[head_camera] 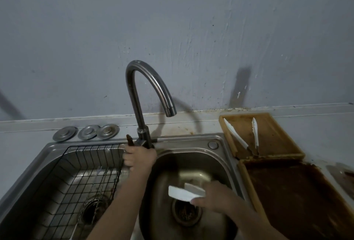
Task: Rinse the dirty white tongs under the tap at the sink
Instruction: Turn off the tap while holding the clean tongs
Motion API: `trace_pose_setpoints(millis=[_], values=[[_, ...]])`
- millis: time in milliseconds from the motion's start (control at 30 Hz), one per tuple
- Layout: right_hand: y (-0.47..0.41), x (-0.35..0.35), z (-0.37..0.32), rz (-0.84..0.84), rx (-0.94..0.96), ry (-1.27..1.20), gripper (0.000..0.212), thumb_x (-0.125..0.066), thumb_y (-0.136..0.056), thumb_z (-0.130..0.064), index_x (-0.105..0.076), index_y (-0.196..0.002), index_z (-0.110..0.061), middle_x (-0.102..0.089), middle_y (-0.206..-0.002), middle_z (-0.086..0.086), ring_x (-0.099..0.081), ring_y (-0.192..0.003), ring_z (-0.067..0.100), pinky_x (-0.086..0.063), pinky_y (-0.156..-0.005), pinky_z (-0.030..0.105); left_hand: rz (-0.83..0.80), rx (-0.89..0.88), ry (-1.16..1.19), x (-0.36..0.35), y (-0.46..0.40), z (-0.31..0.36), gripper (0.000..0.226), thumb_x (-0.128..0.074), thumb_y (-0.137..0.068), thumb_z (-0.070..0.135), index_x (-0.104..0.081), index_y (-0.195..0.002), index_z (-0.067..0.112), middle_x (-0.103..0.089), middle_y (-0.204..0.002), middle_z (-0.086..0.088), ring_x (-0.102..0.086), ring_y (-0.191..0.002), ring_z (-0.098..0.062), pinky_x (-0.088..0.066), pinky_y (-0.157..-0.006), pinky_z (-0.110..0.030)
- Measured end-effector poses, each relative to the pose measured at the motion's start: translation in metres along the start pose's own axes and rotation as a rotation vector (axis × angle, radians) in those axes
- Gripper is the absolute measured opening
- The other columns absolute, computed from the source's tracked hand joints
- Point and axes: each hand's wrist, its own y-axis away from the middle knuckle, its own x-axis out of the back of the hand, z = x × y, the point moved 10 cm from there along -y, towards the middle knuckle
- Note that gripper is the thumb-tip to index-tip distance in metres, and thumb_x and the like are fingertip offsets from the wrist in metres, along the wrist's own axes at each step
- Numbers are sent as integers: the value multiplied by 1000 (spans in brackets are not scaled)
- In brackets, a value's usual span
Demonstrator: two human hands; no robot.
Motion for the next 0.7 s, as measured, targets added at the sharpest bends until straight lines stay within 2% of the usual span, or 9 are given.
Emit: trace_pose_setpoints(millis=[67,133,233,300,367,400,567,633,700], values=[[3,31,14,133,-11,-163,64,-60,-74,-60,-56,-119,-15,-65,-105,0,-60,-82,9,-44,-62,19,-29,98,72,-20,22,1,86,-64,-77,14,-11,-143,-1,-18,-148,-24,-20,-136,-38,-21,-112,-44],[4,69,19,284,30,-199,57,-60,-78,-56,-54,-117,-15,-62,-99,-3,-56,-76,5,-39,-55,13,-77,59,16,-38,38,13,76,-62,-80,16,-19,-140,-1,-22,-147,-23,-23,-136,-37,-23,-111,-42],[5,129,37,461,114,-265,55,-64,-81,-43,-47,-124,-14,-61,-111,1,-58,-85,6,-44,-61,12,-228,-268,-133,-88,60,57,46,-58,-85,16,-44,-127,5,-46,-134,-18,-42,-126,-33,-37,-101,-38],[4,163,58,579,110,-308,56,-66,-80,-39,-46,-125,-14,-59,-117,5,-60,-98,14,-54,-78,28,-391,-541,-106,-123,83,89,22,-53,-86,7,-58,-107,10,-63,-114,-10,-56,-111,-28,-45,-92,-32],[0,186,83,683,50,-300,61,-65,-82,-38,-42,-130,-9,-54,-125,11,-55,-110,24,-49,-93,37,-526,-741,-102,-148,109,112,19,-50,-84,1,-60,-92,15,-64,-95,2,-60,-95,-18,-46,-79,-18],[-3,195,96,732,23,-289,60,-64,-83,-39,-43,-129,-7,-54,-125,14,-55,-111,27,-48,-91,37,-577,-822,-136,-162,122,120,21,-50,-83,1,-60,-89,18,-62,-92,6,-60,-91,-14,-47,-77,-15],[-16,212,148,876,-158,-325,60,-68,-80,-35,-43,-126,-6,-59,-118,14,-60,-102,26,-45,-76,27,-662,-1043,-345,-216,151,126,32,-46,-81,10,-65,-102,25,-67,-107,2,-60,-103,-16,-45,-84,-24],[-24,208,156,876,-196,-326,60,-71,-79,-30,-42,-126,-6,-60,-117,14,-61,-101,27,-42,-73,26,-679,-1116,-474,-231,155,118,37,-46,-83,14,-61,-114,28,-62,-114,-1,-52,-114,-20,-44,-94,-37],[-34,204,163,854,-225,-300,60,-71,-79,-28,-42,-126,-6,-60,-118,15,-60,-103,27,-44,-75,27,-702,-1152,-588,-244,155,109,41,-47,-85,18,-55,-123,32,-57,-114,-2,-45,-117,-22,-40,-96,-41]])
